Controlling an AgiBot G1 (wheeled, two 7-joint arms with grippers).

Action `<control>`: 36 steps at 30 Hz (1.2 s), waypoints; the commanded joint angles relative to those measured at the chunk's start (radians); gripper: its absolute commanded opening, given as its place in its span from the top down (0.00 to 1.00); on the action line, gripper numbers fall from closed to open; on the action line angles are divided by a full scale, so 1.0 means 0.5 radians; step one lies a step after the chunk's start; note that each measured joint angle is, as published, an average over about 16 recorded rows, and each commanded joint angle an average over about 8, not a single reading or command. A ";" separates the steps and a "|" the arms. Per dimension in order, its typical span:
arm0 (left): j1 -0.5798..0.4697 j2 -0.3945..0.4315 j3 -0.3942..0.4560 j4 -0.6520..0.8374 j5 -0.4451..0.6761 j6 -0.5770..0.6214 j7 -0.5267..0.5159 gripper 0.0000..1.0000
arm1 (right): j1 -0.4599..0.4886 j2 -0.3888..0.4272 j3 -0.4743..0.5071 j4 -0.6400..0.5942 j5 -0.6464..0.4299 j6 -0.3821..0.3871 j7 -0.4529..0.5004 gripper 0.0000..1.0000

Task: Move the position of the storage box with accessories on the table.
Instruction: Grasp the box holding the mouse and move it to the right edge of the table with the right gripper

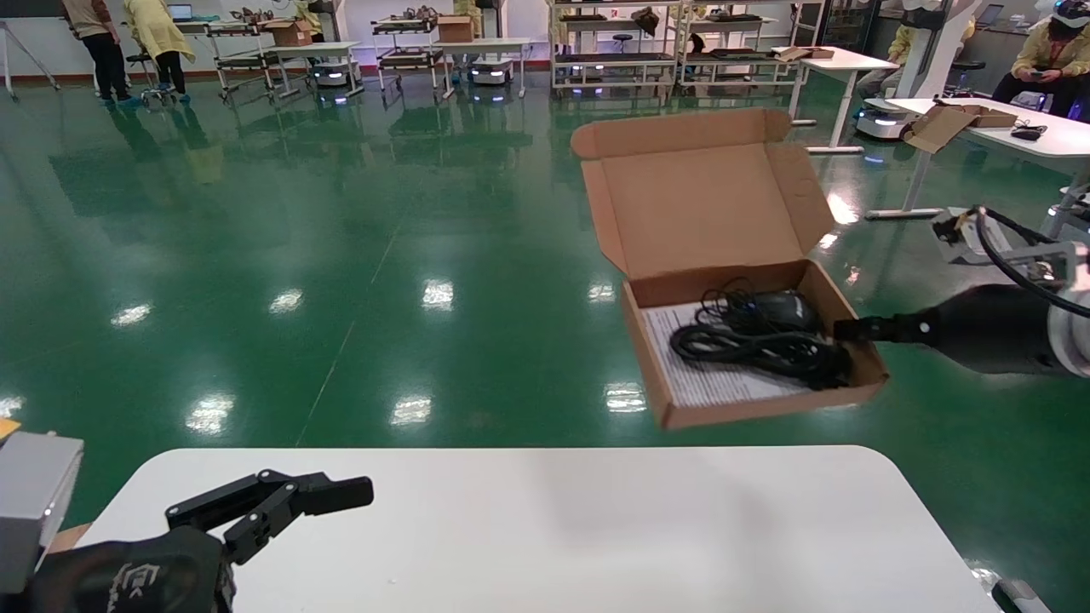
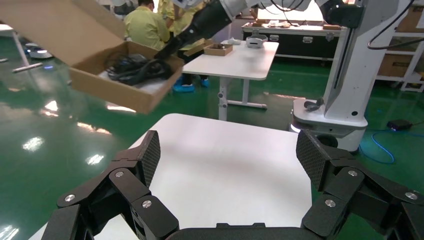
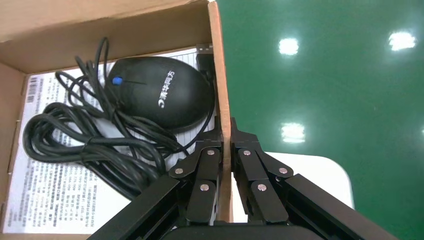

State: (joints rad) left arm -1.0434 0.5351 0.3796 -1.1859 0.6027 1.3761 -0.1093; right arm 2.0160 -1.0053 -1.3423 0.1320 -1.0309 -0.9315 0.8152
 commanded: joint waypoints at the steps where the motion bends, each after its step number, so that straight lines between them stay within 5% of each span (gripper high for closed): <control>1: 0.000 0.000 0.000 0.000 0.000 0.000 0.000 0.00 | -0.004 0.048 0.011 0.017 0.011 -0.021 -0.103 1.00; 17: 0.000 0.000 0.000 0.000 0.000 0.000 0.000 0.00 | -0.115 0.215 0.075 -0.163 0.099 -0.035 -0.365 1.00; 36: 0.000 0.000 0.000 0.000 0.000 0.000 0.000 0.00 | -0.521 0.230 0.181 -0.240 0.254 0.096 -0.596 1.00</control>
State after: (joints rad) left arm -1.0434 0.5351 0.3796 -1.1859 0.6027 1.3761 -0.1093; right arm 1.7594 -0.8898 -1.2531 0.0130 -0.9054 -0.8824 0.5166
